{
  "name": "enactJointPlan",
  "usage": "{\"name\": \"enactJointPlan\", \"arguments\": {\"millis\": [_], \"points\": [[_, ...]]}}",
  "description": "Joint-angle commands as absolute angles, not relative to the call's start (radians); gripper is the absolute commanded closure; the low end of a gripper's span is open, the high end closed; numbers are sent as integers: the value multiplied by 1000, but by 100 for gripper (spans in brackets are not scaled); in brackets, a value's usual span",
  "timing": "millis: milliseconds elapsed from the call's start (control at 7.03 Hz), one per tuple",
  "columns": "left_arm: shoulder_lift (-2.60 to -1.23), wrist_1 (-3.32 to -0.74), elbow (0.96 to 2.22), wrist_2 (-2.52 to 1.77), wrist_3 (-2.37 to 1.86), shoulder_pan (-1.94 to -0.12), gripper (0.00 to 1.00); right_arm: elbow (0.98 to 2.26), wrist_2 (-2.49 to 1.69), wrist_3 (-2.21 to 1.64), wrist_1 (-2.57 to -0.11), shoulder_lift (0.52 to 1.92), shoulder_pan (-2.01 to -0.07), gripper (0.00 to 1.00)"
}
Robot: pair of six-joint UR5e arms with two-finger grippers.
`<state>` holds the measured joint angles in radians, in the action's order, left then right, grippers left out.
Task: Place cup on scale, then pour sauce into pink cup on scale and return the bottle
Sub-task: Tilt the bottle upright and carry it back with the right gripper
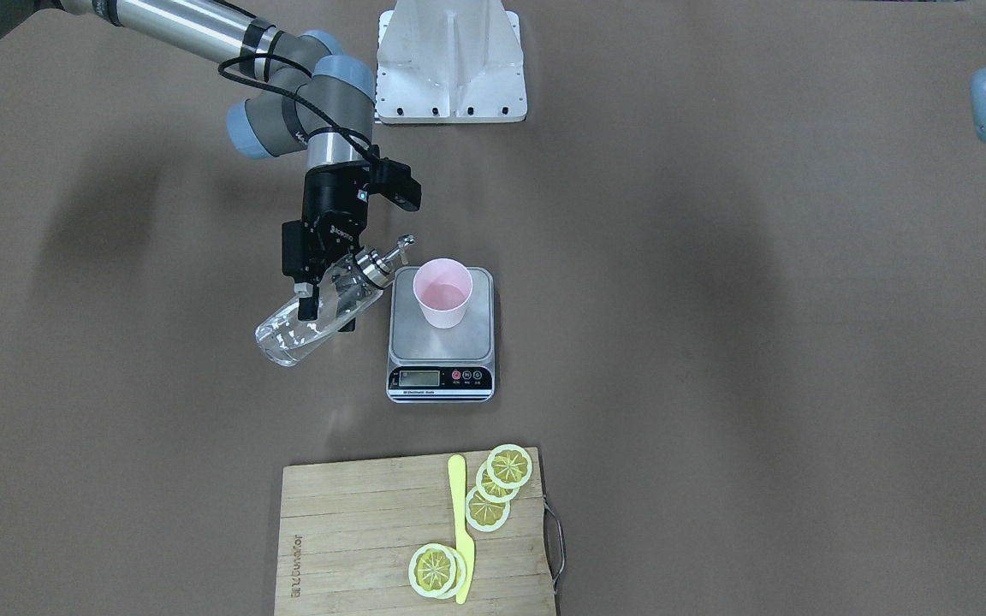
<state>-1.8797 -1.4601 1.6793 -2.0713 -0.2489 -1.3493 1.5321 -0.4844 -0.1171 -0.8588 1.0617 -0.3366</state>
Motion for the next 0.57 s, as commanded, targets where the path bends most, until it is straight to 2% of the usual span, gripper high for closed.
{"name": "enactJointPlan", "arguments": {"millis": [0,427], "points": [[-1865,-1456,1680,-2110,-107,-1383,2,1602,-640,-293,-847,1115,-406,100],[-1729,-1474,1712,-2161,72,-1465,2,1689,-907,-499,-845,1195,-556,100]]}}
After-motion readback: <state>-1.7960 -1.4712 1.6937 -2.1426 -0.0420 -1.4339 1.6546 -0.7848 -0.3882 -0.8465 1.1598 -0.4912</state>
